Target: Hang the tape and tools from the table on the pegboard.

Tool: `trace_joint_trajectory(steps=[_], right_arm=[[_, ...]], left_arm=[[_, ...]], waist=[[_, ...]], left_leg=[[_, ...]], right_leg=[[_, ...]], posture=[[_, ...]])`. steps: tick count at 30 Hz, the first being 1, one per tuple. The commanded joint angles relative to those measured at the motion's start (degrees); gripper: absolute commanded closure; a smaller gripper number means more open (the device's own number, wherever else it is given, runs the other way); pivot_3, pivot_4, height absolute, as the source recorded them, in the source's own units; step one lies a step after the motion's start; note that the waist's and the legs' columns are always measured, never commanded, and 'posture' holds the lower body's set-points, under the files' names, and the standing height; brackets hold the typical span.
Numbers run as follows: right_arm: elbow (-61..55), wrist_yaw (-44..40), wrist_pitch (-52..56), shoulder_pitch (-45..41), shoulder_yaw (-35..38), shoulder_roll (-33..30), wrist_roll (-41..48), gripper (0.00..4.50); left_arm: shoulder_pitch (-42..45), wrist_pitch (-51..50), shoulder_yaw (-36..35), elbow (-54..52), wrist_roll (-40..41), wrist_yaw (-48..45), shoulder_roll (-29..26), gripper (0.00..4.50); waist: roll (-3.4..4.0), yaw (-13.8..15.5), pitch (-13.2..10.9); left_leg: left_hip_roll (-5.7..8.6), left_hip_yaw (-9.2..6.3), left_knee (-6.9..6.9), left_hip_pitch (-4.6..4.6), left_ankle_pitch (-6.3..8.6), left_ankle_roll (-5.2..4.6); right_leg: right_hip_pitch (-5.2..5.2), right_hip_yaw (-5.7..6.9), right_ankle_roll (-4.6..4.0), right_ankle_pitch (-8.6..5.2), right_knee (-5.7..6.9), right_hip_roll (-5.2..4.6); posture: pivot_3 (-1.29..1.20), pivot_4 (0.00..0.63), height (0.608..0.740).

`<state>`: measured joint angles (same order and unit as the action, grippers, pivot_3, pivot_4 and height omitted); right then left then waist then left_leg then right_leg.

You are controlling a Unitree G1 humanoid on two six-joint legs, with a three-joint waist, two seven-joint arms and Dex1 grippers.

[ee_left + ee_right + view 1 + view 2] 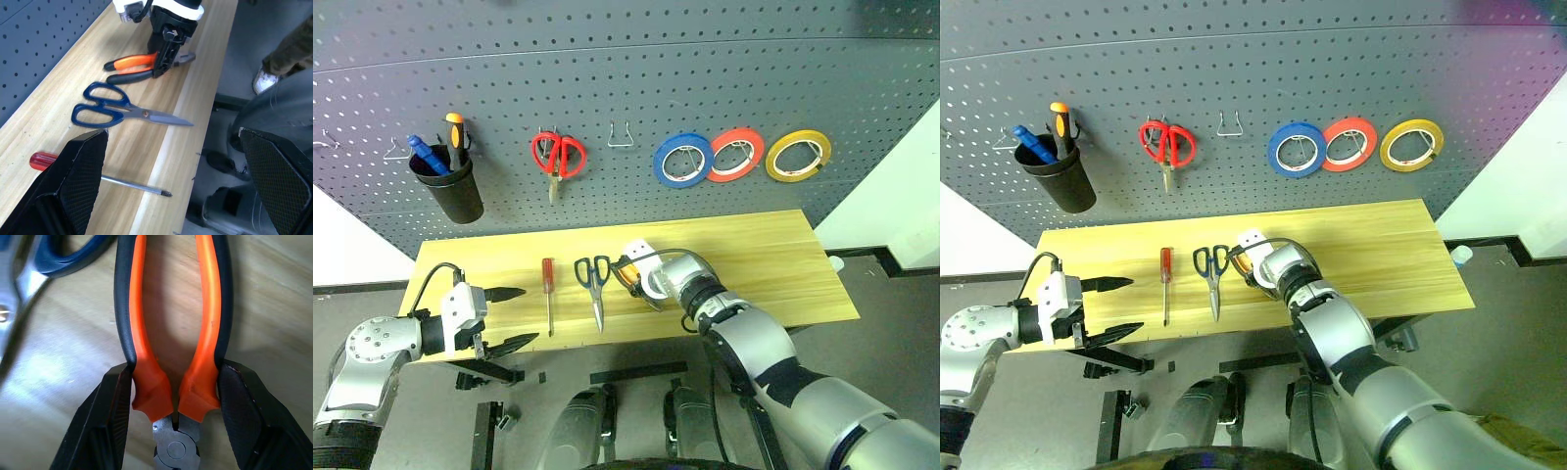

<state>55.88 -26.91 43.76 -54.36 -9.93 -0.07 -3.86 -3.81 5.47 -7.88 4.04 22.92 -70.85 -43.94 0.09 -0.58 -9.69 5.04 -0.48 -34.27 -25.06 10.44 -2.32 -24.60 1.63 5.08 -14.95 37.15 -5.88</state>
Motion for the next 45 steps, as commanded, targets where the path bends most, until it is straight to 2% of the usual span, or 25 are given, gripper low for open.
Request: trace_joint_trajectory(steps=[1, 3, 6, 8, 12, 14, 17, 22, 24, 27, 30, 36, 45], right_arm=[[-36.1, -11.8, 11.8, 2.9, -0.4, -6.8, 7.8, 2.25], [-49.7, -13.7, 17.4, 5.5, 1.8, -9.5, 12.6, 2.25], [-62.2, -13.7, 19.4, 6.9, 6.2, -10.7, 17.6, 2.25], [-65.0, -11.8, 18.0, 6.2, 9.6, -9.7, 19.7, 2.25], [-63.1, -8.3, 12.2, 2.3, 14.5, -7.3, 22.4, 2.25], [-59.8, -7.2, 8.0, -0.3, 15.5, -6.5, 22.8, 2.25], [-50.2, -3.1, 0.1, -6.1, 17.3, -4.8, 21.9, 2.25], [-28.6, 2.8, -15.9, -17.0, 19.7, -4.0, 19.9, 2.25], [-21.6, 3.3, -22.5, -19.8, 19.5, -3.8, 18.8, 2.25], [-5.1, 5.9, -33.9, -24.9, 17.9, -2.7, 14.9, 2.25], [5.0, 8.6, -40.4, -28.1, 17.9, -2.0, 12.9, 2.25], [12.3, 12.0, -45.6, -29.3, 17.3, -1.8, 10.1, 2.25], [11.6, 11.0, -44.8, -29.4, 20.1, -3.9, 11.8, 2.25]], left_arm=[[-1.2, -5.5, -4.4, -6.3, 8.2, -1.0, -0.6, 0.00], [-2.2, -8.8, -5.8, -9.1, 11.4, -1.2, -1.0, 0.00], [-2.8, -11.7, -8.4, -11.9, 15.0, -0.7, -0.7, 0.00], [-1.1, -13.5, -9.4, -12.2, 16.8, 0.3, -0.1, 0.00], [13.7, -15.3, -8.5, -5.4, 17.6, 5.9, 4.0, 0.00], [20.0, -16.4, -9.2, -3.2, 18.7, 8.8, 6.5, 0.00], [24.7, -16.7, -9.1, -0.8, 18.2, 10.2, 8.2, 0.00], [25.7, -14.5, -7.9, 1.2, 15.1, 11.0, 9.8, 0.00], [26.0, -14.0, -7.7, 1.5, 14.2, 11.7, 10.4, 0.00], [26.3, -13.1, -7.3, 1.4, 13.0, 12.5, 11.4, 0.00], [26.0, -12.8, -7.3, 0.6, 12.5, 12.8, 11.7, 0.00], [24.3, -12.5, -7.3, -1.4, 11.9, 13.3, 11.6, 0.00], [23.0, -13.3, -7.3, -2.7, 12.2, 13.9, 11.7, 0.00]], waist=[[-0.03, 0.4, 0.0], [-0.19, 0.9, 0.3], [-0.44, 1.2, 0.5], [-0.43, 1.3, 0.6], [-0.56, 3.2, 0.8], [-0.82, 3.8, 1.1], [-1.27, 3.8, 1.8], [-1.39, 3.1, 2.0], [-1.42, 2.9, 2.0], [-1.41, 2.7, 2.1], [-1.45, 2.8, 2.1], [-1.46, 2.9, 2.2], [-1.45, 2.9, 2.2]], left_leg=[[0.00, -0.01, -0.06, -0.23, -0.02, 0.02], [0.01, -0.01, -0.07, -0.45, -0.02, 0.01], [-0.08, -0.01, 0.07, -0.40, -0.01, 0.02], [-0.15, -0.01, 0.07, -0.36, -0.06, 0.12], [-0.21, -0.02, 0.01, -0.22, -0.20, 0.34], [-0.27, -0.05, -0.05, -0.21, -0.31, 0.49], [-0.28, 0.00, -0.07, -0.20, -0.40, 0.60], [-0.37, 0.08, 0.02, -0.16, -0.61, 0.93], [-0.43, 0.08, 0.04, -0.17, -0.65, 0.99], [-0.48, 0.12, 0.04, -0.16, -0.67, 1.01], [-0.63, 0.17, 0.05, -0.13, -0.72, 1.11], [-0.87, 0.12, 0.06, -0.09, -0.84, 1.29], [-0.93, 0.10, 0.06, -0.02, -0.82, 1.25]], right_leg=[[-0.18, 0.01, 0.01, 0.00, 0.03, 0.00], [-0.40, 0.01, 0.01, 0.00, 0.05, 0.01], [-0.23, 0.01, -0.01, -0.01, -0.03, 0.12], [-0.15, 0.01, -0.03, 0.00, -0.03, 0.18], [-0.02, 0.18, -0.22, 0.19, -0.06, 0.25], [-0.06, 0.26, -0.20, 0.46, -0.12, 0.32], [0.08, 0.16, -0.19, 0.62, -0.12, 0.47], [0.05, 0.04, -0.21, 0.62, -0.10, 0.70], [0.04, 0.04, -0.23, 0.62, -0.12, 0.76], [0.02, -0.02, -0.26, 0.64, -0.11, 0.82], [0.00, -0.08, -0.38, 0.71, -0.08, 0.98], [-0.02, -0.08, -0.68, 0.89, -0.01, 1.21], [-0.01, -0.09, -0.76, 0.94, 0.06, 1.27]], posture=[[0.12, 0.089, 0.733], [0.13, 0.076, 0.733], [0.13, 0.061, 0.733], [0.13, 0.049, 0.733], [0.14, 0.034, 0.733], [0.15, 0.030, 0.733], [0.15, 0.023, 0.733], [0.16, 0.019, 0.733], [0.17, 0.016, 0.733], [0.17, 0.013, 0.733], [0.18, 0.011, 0.733], [0.19, 0.014, 0.733], [0.17, 0.024, 0.733]])
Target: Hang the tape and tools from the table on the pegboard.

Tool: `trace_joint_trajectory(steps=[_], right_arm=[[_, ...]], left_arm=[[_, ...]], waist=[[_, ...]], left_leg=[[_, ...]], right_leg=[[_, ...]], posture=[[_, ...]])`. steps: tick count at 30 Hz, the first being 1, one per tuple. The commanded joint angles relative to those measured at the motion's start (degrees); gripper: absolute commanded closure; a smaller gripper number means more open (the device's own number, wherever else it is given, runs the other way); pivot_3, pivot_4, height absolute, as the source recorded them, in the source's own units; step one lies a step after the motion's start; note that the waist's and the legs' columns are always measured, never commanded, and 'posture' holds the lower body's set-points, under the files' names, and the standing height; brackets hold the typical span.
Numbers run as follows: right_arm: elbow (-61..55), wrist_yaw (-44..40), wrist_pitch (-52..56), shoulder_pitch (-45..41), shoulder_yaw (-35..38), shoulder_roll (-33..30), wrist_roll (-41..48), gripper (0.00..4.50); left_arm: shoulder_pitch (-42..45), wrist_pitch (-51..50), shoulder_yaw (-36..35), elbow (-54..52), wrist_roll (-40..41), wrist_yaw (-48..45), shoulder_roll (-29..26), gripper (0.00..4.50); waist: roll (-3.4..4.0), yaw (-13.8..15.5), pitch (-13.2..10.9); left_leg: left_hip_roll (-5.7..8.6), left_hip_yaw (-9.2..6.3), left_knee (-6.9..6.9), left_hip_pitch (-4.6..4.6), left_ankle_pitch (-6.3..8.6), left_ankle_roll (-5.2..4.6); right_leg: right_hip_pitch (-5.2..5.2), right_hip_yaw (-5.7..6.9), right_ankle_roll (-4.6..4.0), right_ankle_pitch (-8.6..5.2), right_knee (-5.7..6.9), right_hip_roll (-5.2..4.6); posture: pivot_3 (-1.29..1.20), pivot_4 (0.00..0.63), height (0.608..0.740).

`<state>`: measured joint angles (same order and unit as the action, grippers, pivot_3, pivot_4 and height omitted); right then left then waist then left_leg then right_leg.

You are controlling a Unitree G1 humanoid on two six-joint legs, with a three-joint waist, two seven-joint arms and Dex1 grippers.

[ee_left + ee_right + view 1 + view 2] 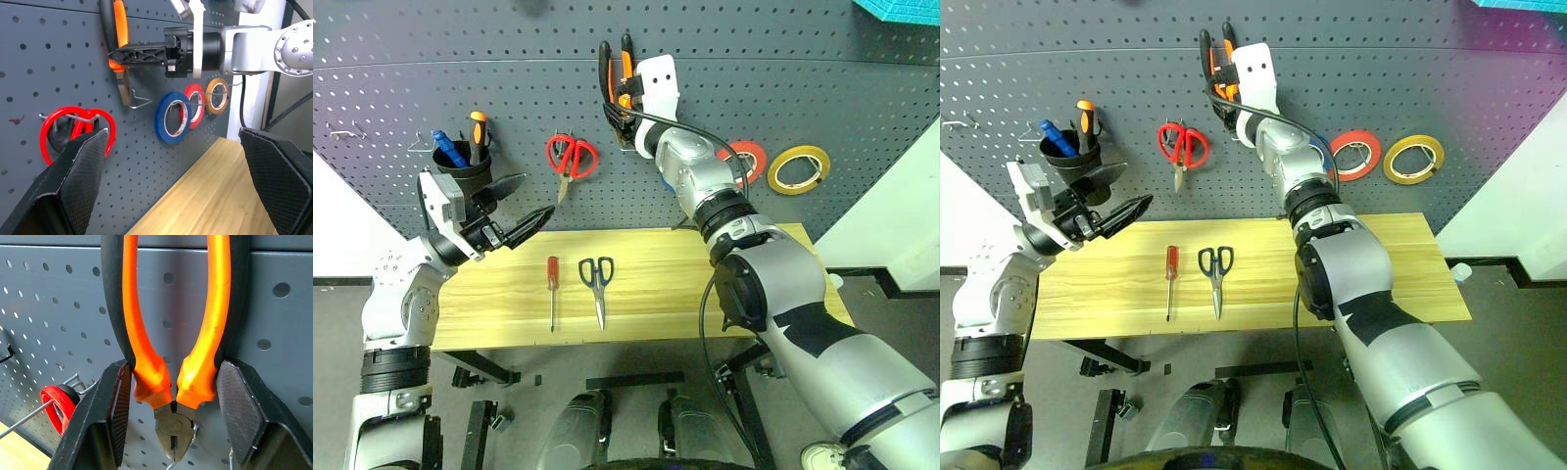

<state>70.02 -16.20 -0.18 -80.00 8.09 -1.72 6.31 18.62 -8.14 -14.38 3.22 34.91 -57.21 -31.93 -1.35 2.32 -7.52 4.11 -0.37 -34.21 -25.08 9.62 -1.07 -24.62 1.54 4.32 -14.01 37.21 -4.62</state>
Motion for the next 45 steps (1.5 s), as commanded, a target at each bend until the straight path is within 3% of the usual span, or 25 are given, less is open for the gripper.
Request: trace_joint_trajectory(steps=[1, 15, 22, 24, 30, 34, 36, 40, 45], right_arm=[[-2.7, 0.1, -0.4, -3.8, 2.7, -2.2, 2.3, 2.25], [-0.9, 3.3, -0.7, -0.2, -0.9, -3.5, -2.6, 2.25], [-2.2, 2.2, 1.5, -0.3, 0.3, -3.5, -1.4, 0.01], [-4.0, 0.9, 1.5, 0.0, 0.3, -4.1, -1.1, 0.01], [-24.4, -7.8, 9.2, 7.0, 0.7, -7.2, 4.2, 0.01], [-60.1, -23.7, 28.6, 26.4, -3.1, -18.1, 15.1, 0.01], [-70.1, -30.5, 33.5, 34.7, -5.1, -24.0, 18.7, 0.01], [-74.1, -36.0, 31.8, 43.9, -8.2, -29.3, 17.8, 0.01], [-72.4, -42.4, 30.6, 46.5, -14.0, -31.7, 15.7, 0.01]], left_arm=[[0.8, 0.2, -0.6, -1.8, 0.2, 0.2, -0.3, 0.00], [3.6, 0.0, 1.7, 0.2, -1.3, -0.1, -0.2, 0.00], [3.5, -0.2, 1.8, 0.1, -1.6, -0.2, -0.4, 0.00], [3.4, -0.3, 1.6, -0.1, -1.6, -0.3, -0.5, 0.00], [2.0, -1.1, 2.2, -1.5, -3.0, 0.7, -1.5, 0.00], [-2.4, -3.9, 5.9, -4.0, -9.2, 5.6, -2.1, 0.00], [-4.9, -8.9, 8.1, -6.3, -9.3, 6.5, -2.5, 0.00], [-2.7, -12.4, 12.5, -1.6, -16.1, 13.2, -0.8, 0.00], [0.7, -17.4, 15.4, 4.4, -21.6, 23.3, 5.2, 0.00]], waist=[[0.00, 0.0, 0.0], [0.00, -0.1, 0.2], [0.03, -0.1, 0.4], [0.01, -0.1, 0.5], [-0.02, 0.1, 0.5], [-0.18, 0.6, 0.7], [-0.16, 1.0, 0.7], [-0.07, 0.4, 0.7], [-0.03, -0.2, 0.6]], left_leg=[[0.00, 0.00, 0.00, 0.00, 0.00, 0.00], [0.00, 0.00, 0.00, 0.23, -0.03, 0.03], [-0.02, 0.00, 0.00, 0.66, -0.02, 0.02], [-0.03, 0.00, 0.00, 0.76, -0.02, 0.02], [-0.03, -0.01, 0.00, 0.73, -0.02, 0.00], [-0.05, -0.17, 0.05, 0.60, 0.10, -0.22], [-0.03, -0.11, 0.02, 0.52, 0.20, -0.45], [-0.08, 0.14, -0.07, 0.58, 0.34, -0.57], [-0.20, 0.11, -0.27, 0.83, 0.35, -0.56]], right_leg=[[0.00, 0.01, 0.00, 0.00, 0.00, 0.00], [0.19, -0.01, -0.04, 0.02, 0.06, -0.01], [0.56, -0.02, -0.06, 0.02, 0.06, -0.01], [0.54, -0.01, -0.13, 0.00, 0.05, -0.01], [0.51, -0.04, -0.10, 0.03, 0.03, -0.04], [0.48, -0.09, -0.13, -0.06, -0.10, -0.10], [0.60, -0.12, -0.10, -0.13, -0.14, -0.18], [0.62, -0.20, -0.08, -0.22, -0.14, -0.30], [1.04, -0.04, -0.39, -0.38, -0.23, -0.37]], posture=[[0.16, 0.025, 0.733], [0.13, 0.032, 0.733], [0.13, 0.031, 0.733], [0.14, 0.032, 0.733], [0.15, 0.037, 0.733], [0.14, 0.056, 0.733], [0.13, 0.062, 0.733], [0.10, 0.077, 0.733], [0.08, 0.102, 0.733]])
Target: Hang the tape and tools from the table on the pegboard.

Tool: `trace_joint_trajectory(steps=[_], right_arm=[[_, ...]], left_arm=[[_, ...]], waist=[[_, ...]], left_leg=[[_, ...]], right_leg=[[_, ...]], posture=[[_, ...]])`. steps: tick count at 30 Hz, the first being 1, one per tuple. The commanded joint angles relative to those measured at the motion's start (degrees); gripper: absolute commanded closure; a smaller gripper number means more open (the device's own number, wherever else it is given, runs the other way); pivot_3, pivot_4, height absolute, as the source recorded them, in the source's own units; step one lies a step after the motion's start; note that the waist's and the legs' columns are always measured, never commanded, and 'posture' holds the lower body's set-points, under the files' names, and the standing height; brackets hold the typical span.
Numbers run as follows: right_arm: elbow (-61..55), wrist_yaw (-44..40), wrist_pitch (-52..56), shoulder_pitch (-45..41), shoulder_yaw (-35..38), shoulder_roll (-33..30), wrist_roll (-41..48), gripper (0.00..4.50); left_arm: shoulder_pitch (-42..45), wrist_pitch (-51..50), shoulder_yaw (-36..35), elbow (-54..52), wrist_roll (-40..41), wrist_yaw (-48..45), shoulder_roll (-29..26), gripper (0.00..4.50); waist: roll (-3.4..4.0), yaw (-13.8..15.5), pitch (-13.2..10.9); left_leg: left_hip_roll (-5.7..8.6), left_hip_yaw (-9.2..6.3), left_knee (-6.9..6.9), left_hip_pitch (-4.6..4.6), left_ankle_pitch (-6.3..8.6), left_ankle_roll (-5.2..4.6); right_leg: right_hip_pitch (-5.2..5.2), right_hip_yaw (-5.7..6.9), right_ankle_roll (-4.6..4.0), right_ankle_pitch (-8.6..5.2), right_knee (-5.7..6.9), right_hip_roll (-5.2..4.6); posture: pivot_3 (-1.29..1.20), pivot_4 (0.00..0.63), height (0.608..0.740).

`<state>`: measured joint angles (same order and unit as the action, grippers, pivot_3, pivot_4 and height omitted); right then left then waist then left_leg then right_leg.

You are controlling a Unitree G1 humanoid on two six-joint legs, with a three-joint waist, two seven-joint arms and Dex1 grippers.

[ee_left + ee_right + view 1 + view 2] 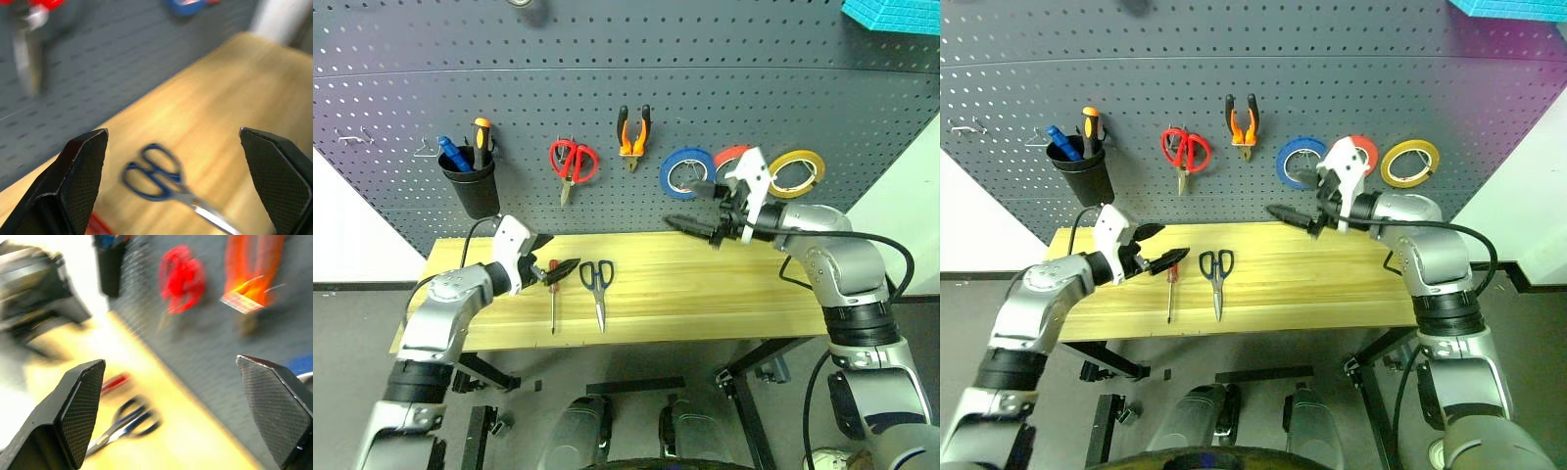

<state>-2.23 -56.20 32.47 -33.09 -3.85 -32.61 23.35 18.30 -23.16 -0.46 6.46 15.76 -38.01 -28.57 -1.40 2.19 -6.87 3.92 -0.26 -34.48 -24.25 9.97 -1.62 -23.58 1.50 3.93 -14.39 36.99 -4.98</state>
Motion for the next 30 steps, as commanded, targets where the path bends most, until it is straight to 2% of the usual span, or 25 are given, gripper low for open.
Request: trace_joint_trajectory(steps=[1, 5, 9, 14, 19, 22, 30], right_arm=[[0.7, -3.3, -2.6, -0.6, -3.0, -0.7, -1.8, 0.01], [5.9, -6.1, -4.2, -2.8, -4.8, 0.7, -2.5, 0.01], [10.0, -11.9, -7.4, -4.6, -5.7, -1.4, -3.3, 0.01], [17.9, -16.6, -11.4, -7.8, -6.6, -3.6, -6.3, 0.01], [26.2, -19.8, -17.6, -10.4, -8.4, -2.8, -10.2, 0.01], [29.4, -20.7, -21.0, -11.4, -9.3, -2.2, -12.5, 0.01], [33.3, -22.8, -24.0, -13.7, -9.4, -1.2, -14.7, 0.01]], left_arm=[[1.5, -3.7, 2.3, 1.7, -3.3, 5.5, 3.2, 0.00], [3.8, -8.8, 5.3, 4.2, -7.9, 13.2, 8.4, 0.00], [6.0, -13.4, 6.9, 8.1, -9.4, 16.7, 13.1, 0.00], [7.4, -18.8, 6.7, 11.8, -10.2, 21.4, 18.5, 0.00], [6.9, -22.3, 5.8, 12.2, -10.1, 25.7, 24.1, 0.00], [5.5, -24.8, 7.7, 10.1, -10.5, 25.9, 25.6, 0.00], [3.8, -29.1, 6.5, 9.4, -12.0, 31.8, 28.8, 0.00]], waist=[[0.03, 0.0, 0.0], [0.05, 0.2, -0.2], [0.19, 0.3, -1.1], [0.26, 0.0, -2.3], [0.17, 0.1, -3.3], [0.18, 0.0, -4.0], [0.30, 0.1, -4.8]], left_leg=[[0.00, -0.01, -0.09, 0.00, 0.01, -0.01], [0.00, -0.03, -0.53, -0.26, 0.28, -0.43], [0.05, -0.04, -0.73, -0.50, 0.35, -0.55], [0.07, -0.03, -0.73, -0.54, 0.43, -0.69], [0.07, -0.04, -0.75, -0.89, 0.46, -0.87], [0.08, -0.03, -0.83, -1.31, 0.46, -0.88], [0.08, -0.03, -0.80, -1.31, 0.52, -0.82]], right_leg=[[0.04, 0.01, 0.03, -0.03, -0.04, 0.00], [0.04, 0.08, 0.14, -0.06, -0.21, -0.01], [0.05, 0.10, 0.31, 0.05, -0.37, -0.09], [0.12, 0.10, 0.43, 0.11, -0.63, -0.13], [-0.13, 0.14, 0.67, 0.25, -0.72, -0.13], [-0.51, 0.15, 0.85, 0.38, -0.72, -0.14], [-0.52, 0.15, 0.86, 0.39, -0.72, -0.16]], posture=[[0.08, 0.110, 0.733], [0.06, 0.140, 0.733], [0.06, 0.173, 0.733], [0.05, 0.205, 0.733], [0.05, 0.227, 0.733], [0.06, 0.239, 0.733], [0.07, 0.257, 0.733]])
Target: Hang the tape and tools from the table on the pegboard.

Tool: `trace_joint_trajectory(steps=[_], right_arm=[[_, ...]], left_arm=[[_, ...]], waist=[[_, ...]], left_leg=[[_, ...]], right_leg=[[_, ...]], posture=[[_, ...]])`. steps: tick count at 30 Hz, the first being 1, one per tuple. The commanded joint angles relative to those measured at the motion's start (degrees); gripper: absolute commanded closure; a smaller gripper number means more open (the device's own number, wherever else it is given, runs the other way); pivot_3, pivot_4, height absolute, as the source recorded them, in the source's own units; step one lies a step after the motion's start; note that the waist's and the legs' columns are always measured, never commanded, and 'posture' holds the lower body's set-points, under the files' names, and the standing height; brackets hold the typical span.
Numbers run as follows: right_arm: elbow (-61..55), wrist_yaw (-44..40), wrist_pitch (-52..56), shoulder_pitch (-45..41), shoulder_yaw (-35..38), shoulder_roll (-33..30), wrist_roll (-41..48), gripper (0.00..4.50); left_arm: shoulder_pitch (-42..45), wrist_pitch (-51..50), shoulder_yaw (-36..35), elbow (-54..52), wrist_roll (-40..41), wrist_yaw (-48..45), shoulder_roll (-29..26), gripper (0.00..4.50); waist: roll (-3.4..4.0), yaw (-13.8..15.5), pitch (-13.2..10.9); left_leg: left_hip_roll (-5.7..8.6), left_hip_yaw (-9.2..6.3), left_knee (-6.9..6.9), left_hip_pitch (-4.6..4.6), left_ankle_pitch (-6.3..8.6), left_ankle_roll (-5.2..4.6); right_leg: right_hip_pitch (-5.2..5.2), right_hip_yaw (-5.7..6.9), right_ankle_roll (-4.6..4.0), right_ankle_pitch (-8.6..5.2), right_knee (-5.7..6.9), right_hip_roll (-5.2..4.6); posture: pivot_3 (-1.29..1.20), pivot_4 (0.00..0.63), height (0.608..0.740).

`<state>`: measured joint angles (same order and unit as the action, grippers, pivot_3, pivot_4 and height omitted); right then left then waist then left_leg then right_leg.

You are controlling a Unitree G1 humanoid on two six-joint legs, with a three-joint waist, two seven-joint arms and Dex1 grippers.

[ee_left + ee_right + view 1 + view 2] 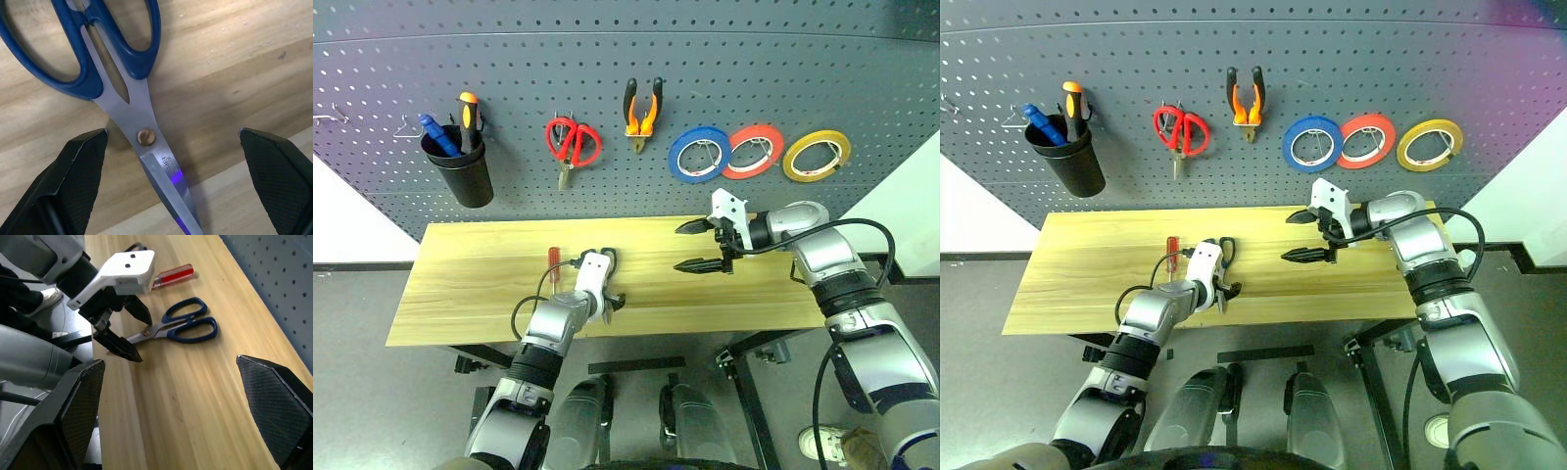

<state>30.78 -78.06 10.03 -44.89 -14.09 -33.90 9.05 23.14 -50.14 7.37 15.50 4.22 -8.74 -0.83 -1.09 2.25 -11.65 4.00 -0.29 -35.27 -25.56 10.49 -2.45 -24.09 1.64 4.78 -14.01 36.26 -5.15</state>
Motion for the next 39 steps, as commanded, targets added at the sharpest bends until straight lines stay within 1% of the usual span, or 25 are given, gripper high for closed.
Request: trace_joint_trajectory(steps=[1, 3, 6, 8, 10, 18, 19, 20, 22, 26, 29, 31, 33, 34, 36, 37, 39], right_arm=[[0.7, -1.1, -1.8, -2.0, 0.8, 0.1, -0.6, 0.01], [0.8, -1.3, -2.0, -2.2, 0.8, 0.3, -0.9, 0.01], [1.5, -2.1, -3.3, -2.8, 0.7, 0.2, -1.6, 0.01], [2.2, -2.1, -3.9, -3.3, 0.8, 0.3, -2.0, 0.00], [2.5, -2.1, -4.1, -3.6, 1.0, 0.3, -2.2, 0.00], [1.8, -2.9, -2.7, -3.2, 1.8, -0.6, -1.5, 0.00], [1.6, -2.8, -2.4, -3.1, 2.0, -0.7, -1.3, 0.00], [1.6, -2.8, -2.3, -3.1, 2.1, -0.7, -1.3, 0.00], [1.0, -2.8, -1.1, -2.8, 2.8, -0.8, -0.5, 0.00], [-2.1, -2.5, 1.6, -1.8, 4.6, -0.8, 1.7, 0.00], [-7.9, -1.5, 5.6, -0.7, 7.1, -0.5, 5.1, 0.00], [-12.2, -0.5, 8.8, 0.1, 9.0, -0.3, 7.7, 0.00], [-15.6, 0.3, 10.9, 1.1, 10.2, -0.6, 9.4, 0.00], [-17.0, 0.6, 11.6, 1.7, 10.8, -0.9, 10.0, 0.00], [-19.7, 1.0, 13.7, 2.2, 12.1, -1.3, 11.9, 0.00], [-20.8, 1.6, 14.4, 2.1, 12.9, -1.4, 12.9, 0.00], [-22.0, 2.2, 15.5, 1.9, 14.3, -1.6, 14.5, 0.00]], left_arm=[[-1.1, -2.8, -1.9, 0.5, -0.4, 3.4, 1.5, 0.00], [-1.5, -4.0, -3.2, 0.4, -0.3, 5.0, 2.0, 0.00], [-2.7, -6.8, -7.2, -0.4, 0.1, 9.1, 3.8, 0.00], [-3.0, -7.5, -8.9, -0.9, 0.0, 10.7, 4.3, 0.40], [-3.0, -8.1, -10.0, -1.0, -0.3, 12.1, 4.5, 0.89], [-2.7, -8.1, -11.6, -0.2, -0.7, 14.9, 4.7, 3.58], [-2.5, -7.8, -11.6, 0.1, -0.7, 14.8, 4.5, 3.85], [-2.2, -7.3, -11.6, 0.5, -0.6, 14.7, 4.3, 4.00], [-1.7, -6.2, -11.2, 1.2, -0.6, 13.5, 3.3, 3.99], [-0.4, -4.6, -10.1, 0.9, 0.8, 8.0, -0.2, 3.99], [0.2, -0.1, -9.1, -1.7, 1.0, 3.2, -4.3, 3.99], [-0.6, 2.8, -7.6, -5.5, 1.4, -1.0, -7.4, 3.99], [-1.8, 3.3, -7.5, -10.0, 3.3, -4.3, -8.8, 3.99], [-3.0, 2.2, -7.4, -13.1, 4.4, -5.6, -9.3, 3.99], [-6.0, 1.9, -6.6, -20.6, 6.2, -9.6, -11.8, 3.99], [-7.7, 3.4, -6.3, -24.6, 7.5, -12.8, -13.6, 3.99], [-9.8, 5.5, -7.0, -29.6, 10.2, -16.5, -15.3, 3.99]], waist=[[-0.01, 0.0, 0.0], [-0.03, 0.0, -0.1], [-0.02, -0.1, -0.1], [-0.02, -0.1, -0.1], [0.00, -0.1, -0.1], [0.01, 0.0, -0.1], [0.01, 0.0, -0.1], [0.01, 0.0, -0.1], [0.03, 0.0, -0.1], [0.05, -0.1, -0.1], [0.06, -0.1, -0.1], [0.07, 0.0, -0.1], [0.07, 0.1, 0.0], [0.09, 0.3, 0.0], [0.11, 0.5, 0.1], [0.11, 0.6, 0.1], [0.16, 0.6, 0.2]], left_leg=[[0.00, 0.00, -0.02, 0.00, 0.00, 0.00], [0.00, 0.00, -0.02, 0.02, 0.01, -0.01], [0.00, 0.00, -0.01, 0.02, 0.01, -0.01], [0.00, 0.00, -0.01, 0.08, 0.02, -0.02], [0.00, 0.00, 0.00, 0.10, 0.01, -0.02], [0.00, 0.00, 0.00, 0.10, 0.02, -0.01], [0.00, 0.00, 0.00, 0.10, 0.02, -0.01], [0.00, 0.00, 0.01, 0.11, 0.03, 0.00], [0.00, 0.00, 0.01, 0.12, 0.03, 0.00], [0.00, 0.00, 0.01, 0.13, 0.02, 0.01], [0.00, -0.01, 0.03, 0.10, 0.02, 0.02], [0.01, 0.00, 0.05, -0.06, 0.02, 0.03], [0.04, -0.01, 0.05, -0.30, -0.01, 0.07], [0.05, -0.01, 0.05, -0.44, -0.01, 0.09], [0.13, -0.04, 0.05, -0.55, -0.01, 0.10], [0.16, -0.03, 0.04, -0.58, -0.01, 0.10], [0.21, -0.03, 0.03, -0.69, -0.02, 0.11]], right_leg=[[0.01, 0.00, 0.00, 0.00, 0.00, 0.00], [0.04, 0.00, -0.01, -0.01, -0.04, -0.01], [0.05, 0.01, -0.01, -0.01, -0.05, -0.01], [0.08, 0.01, -0.01, -0.01, -0.05, -0.01], [0.09, 0.02, -0.01, -0.01, -0.05, -0.01], [0.13, 0.03, -0.01, -0.01, -0.10, -0.02], [0.13, 0.03, -0.01, -0.01, -0.10, -0.02], [0.13, 0.04, -0.02, -0.02, -0.11, -0.02], [0.14, 0.04, -0.02, -0.02, -0.11, -0.02], [0.15, 0.06, -0.02, -0.02, -0.10, -0.02], [0.11, 0.07, 0.00, 0.00, -0.10, -0.01], [-0.05, 0.07, 0.03, 0.02, -0.09, -0.01], [-0.30, 0.07, 0.11, 0.07, -0.08, 0.00], [-0.40, 0.07, 0.12, 0.08, -0.09, 0.00], [-0.44, 0.09, 0.18, 0.11, -0.15, -0.02], [-0.45, 0.09, 0.19, 0.12, -0.18, -0.05], [-0.51, 0.09, 0.22, 0.14, -0.22, -0.07]], posture=[[0.07, 0.258, 0.733], [0.07, 0.259, 0.733], [0.07, 0.258, 0.733], [0.07, 0.257, 0.733], [0.07, 0.257, 0.733], [0.05, 0.255, 0.733], [0.05, 0.253, 0.733], [0.05, 0.249, 0.733], [0.05, 0.237, 0.733], [0.06, 0.210, 0.733], [0.06, 0.190, 0.733], [0.07, 0.165, 0.733], [0.08, 0.149, 0.733], [0.09, 0.133, 0.733], [0.10, 0.122, 0.733], [0.11, 0.119, 0.733], [0.12, 0.098, 0.733]])
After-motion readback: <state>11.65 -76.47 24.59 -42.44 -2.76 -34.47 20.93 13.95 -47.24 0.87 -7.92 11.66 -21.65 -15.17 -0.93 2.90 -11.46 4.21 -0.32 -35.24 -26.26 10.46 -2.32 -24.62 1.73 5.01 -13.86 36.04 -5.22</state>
